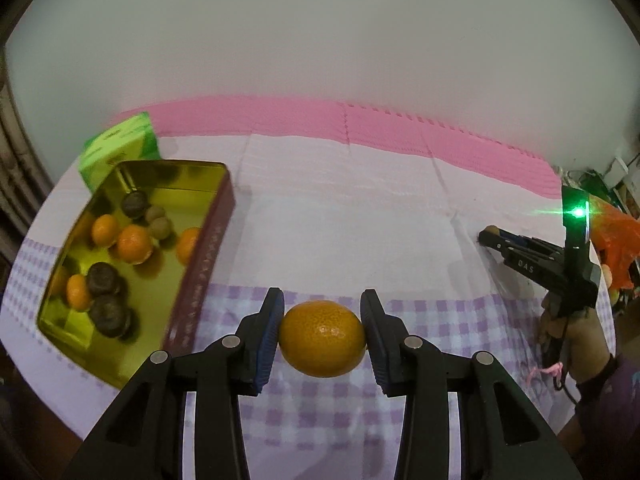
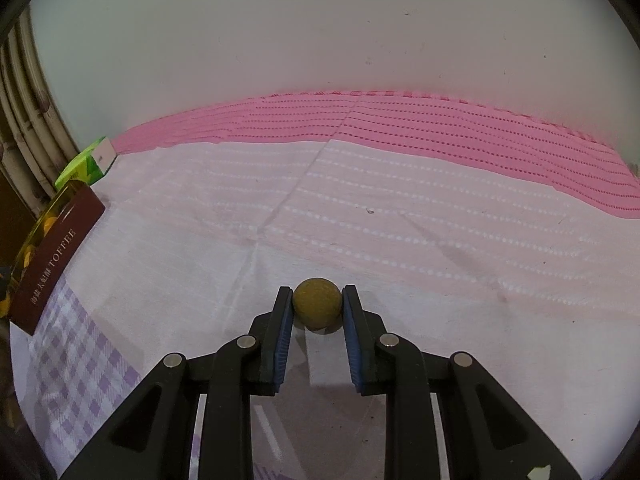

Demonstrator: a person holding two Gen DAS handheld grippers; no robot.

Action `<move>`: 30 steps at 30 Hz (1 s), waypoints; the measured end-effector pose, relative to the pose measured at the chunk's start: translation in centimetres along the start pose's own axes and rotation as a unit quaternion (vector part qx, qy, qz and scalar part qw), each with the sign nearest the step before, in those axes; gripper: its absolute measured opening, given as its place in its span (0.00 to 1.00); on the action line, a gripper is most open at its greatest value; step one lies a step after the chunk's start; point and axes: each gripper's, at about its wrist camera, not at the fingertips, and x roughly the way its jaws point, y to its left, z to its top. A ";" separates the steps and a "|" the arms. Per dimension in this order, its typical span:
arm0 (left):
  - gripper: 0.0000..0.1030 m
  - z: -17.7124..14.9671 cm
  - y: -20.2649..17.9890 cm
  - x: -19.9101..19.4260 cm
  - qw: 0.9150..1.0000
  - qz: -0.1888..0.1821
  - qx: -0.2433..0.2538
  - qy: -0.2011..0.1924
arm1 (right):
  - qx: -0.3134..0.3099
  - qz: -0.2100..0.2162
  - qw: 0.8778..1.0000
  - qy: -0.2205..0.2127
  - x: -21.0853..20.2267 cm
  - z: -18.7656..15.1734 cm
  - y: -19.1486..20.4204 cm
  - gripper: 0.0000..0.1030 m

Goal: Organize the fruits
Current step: 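Carry the mandarin with the left gripper into the gold tin and release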

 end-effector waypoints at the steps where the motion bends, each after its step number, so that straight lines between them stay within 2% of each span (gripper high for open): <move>1: 0.39 -0.1 0.3 -0.4 1.000 0.000 0.000 -0.003 | 0.000 -0.001 1.000 0.000 0.0 0.0 0.0 0.21; 5: 0.39 -0.4 1.4 -1.8 1.000 0.007 -0.003 -0.015 | -0.004 -0.012 1.000 0.001 0.0 0.1 0.3 0.21; 12: 0.39 -1.0 3.6 -3.0 1.000 0.011 -0.017 -0.020 | 0.057 -0.038 0.998 -0.001 0.0 0.1 0.9 0.23; 22: 0.40 -1.2 5.4 -3.1 0.999 0.012 -0.033 -0.021 | 0.072 -0.042 0.996 -0.011 0.1 -0.6 4.4 0.23; 30: 0.40 -0.9 6.9 -2.9 0.998 0.012 -0.050 -0.022 | 0.066 -0.051 0.996 -0.013 0.2 -0.6 4.9 0.24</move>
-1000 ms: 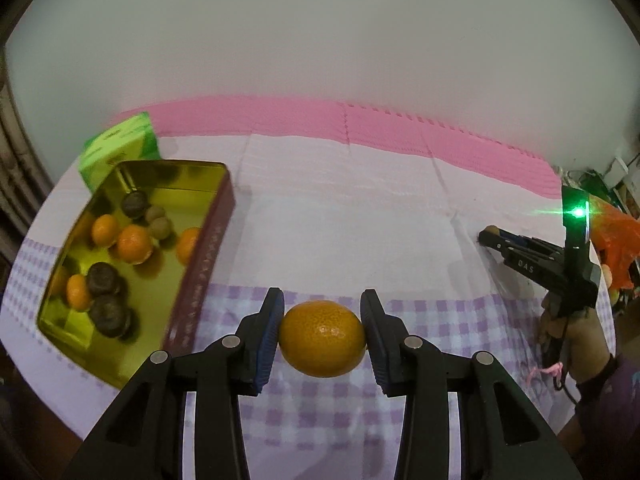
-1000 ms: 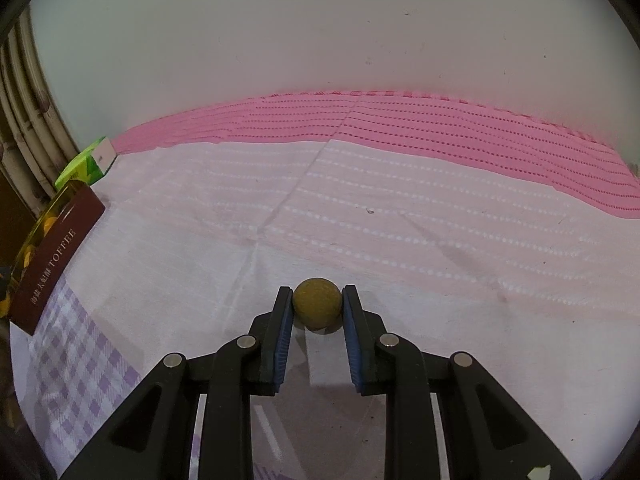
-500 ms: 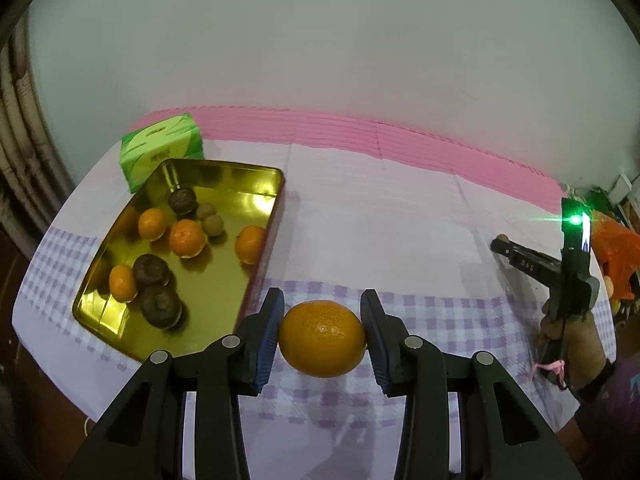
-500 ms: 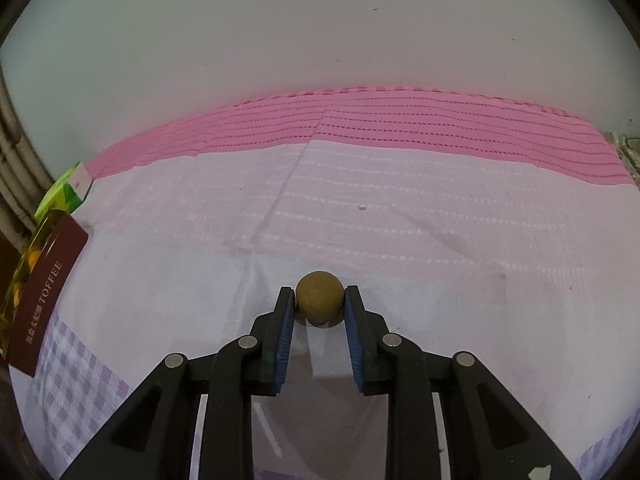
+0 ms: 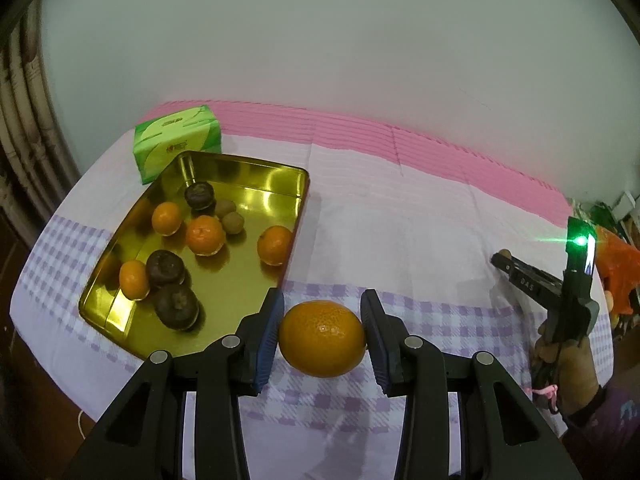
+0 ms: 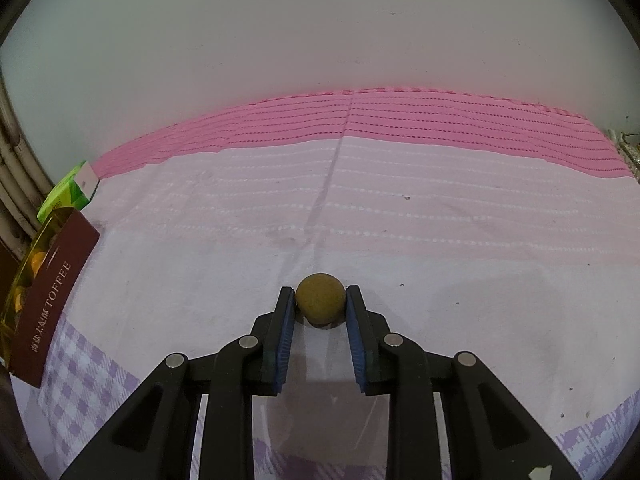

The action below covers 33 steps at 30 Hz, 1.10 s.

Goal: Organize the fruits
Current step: 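Carry the mandarin with the left gripper into the gold tin and release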

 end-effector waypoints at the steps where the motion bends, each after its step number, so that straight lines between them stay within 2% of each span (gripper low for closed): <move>1: 0.40 0.0 0.2 0.0 1.000 0.001 -0.002 -0.001 | -0.001 -0.002 1.000 0.000 0.0 0.0 0.0 0.24; 10: 0.40 0.9 3.8 0.3 0.999 0.010 -0.035 -0.002 | -0.003 -0.003 1.000 0.001 0.3 0.2 0.6 0.24; 16: 0.40 1.5 8.4 0.5 0.996 0.048 -0.074 -0.007 | -0.001 0.001 1.000 0.001 0.2 0.2 0.4 0.24; 20: 0.40 1.3 10.7 1.5 0.993 0.069 -0.097 0.003 | 0.003 0.005 1.000 0.000 0.1 0.1 0.1 0.24; 23: 0.40 1.0 11.0 2.4 0.992 0.070 -0.100 0.013 | 0.005 0.008 1.000 0.000 0.1 0.1 0.0 0.24; 33: 0.40 0.2 9.1 4.4 0.995 0.078 -0.061 0.025 | 0.007 0.012 1.000 0.000 0.1 0.1 -0.1 0.24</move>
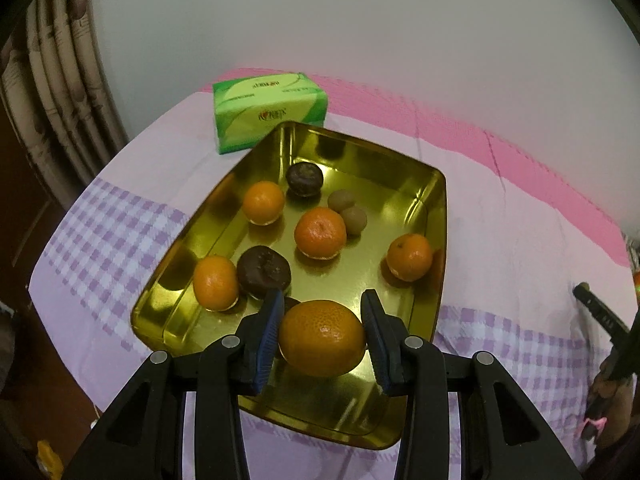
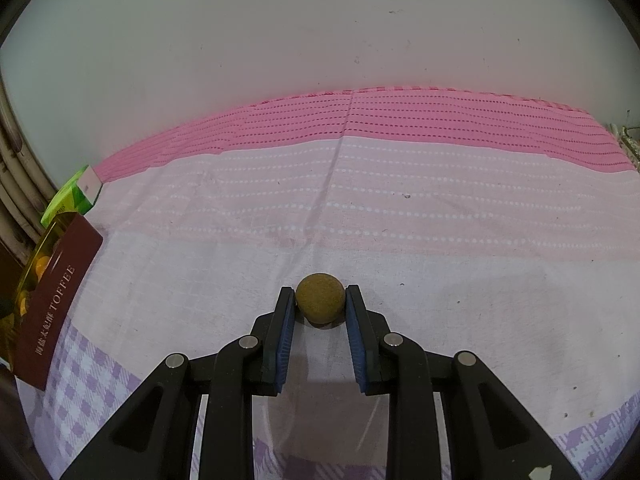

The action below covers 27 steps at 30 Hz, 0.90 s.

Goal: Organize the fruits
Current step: 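Carry the mandarin with the left gripper into the gold tin and release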

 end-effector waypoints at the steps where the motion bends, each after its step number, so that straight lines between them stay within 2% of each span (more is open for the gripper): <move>1: 0.40 -0.1 -0.1 0.2 1.000 0.001 0.002 0.001 | 0.000 0.000 1.000 0.000 0.0 0.0 0.0 0.24; 27: 0.40 -0.5 -1.5 0.9 0.999 0.015 0.043 0.002 | 0.000 0.000 1.000 0.000 0.1 0.0 0.1 0.24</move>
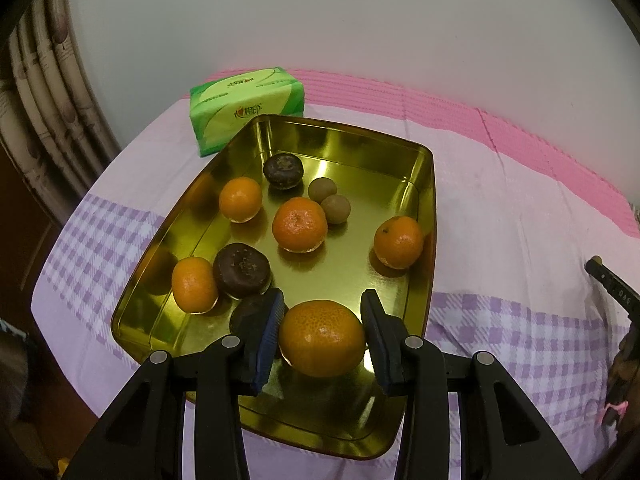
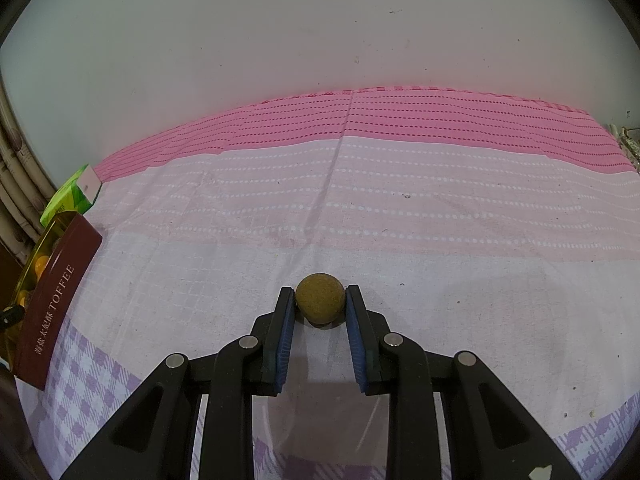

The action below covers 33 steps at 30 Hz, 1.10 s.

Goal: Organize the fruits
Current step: 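Carry the mandarin with the left gripper into the gold tin and release, then lift the open left gripper away from the tin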

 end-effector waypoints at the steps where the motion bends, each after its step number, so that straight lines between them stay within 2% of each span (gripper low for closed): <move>1: 0.40 0.0 0.0 0.0 1.000 0.000 0.000 0.000 | 0.000 0.000 1.000 0.000 0.0 0.0 0.0 0.24; 16: 0.40 0.0 -0.3 0.2 1.000 0.010 0.010 -0.002 | 0.000 -0.001 1.000 0.000 0.0 0.0 0.0 0.24; 21: 0.40 0.1 -0.6 -0.5 0.999 0.029 0.020 -0.023 | 0.000 0.000 1.000 0.000 -0.1 0.0 0.0 0.24; 33: 0.40 0.0 -0.6 -1.4 0.999 0.034 0.020 -0.027 | -0.003 -0.002 1.000 0.001 0.0 0.0 0.0 0.25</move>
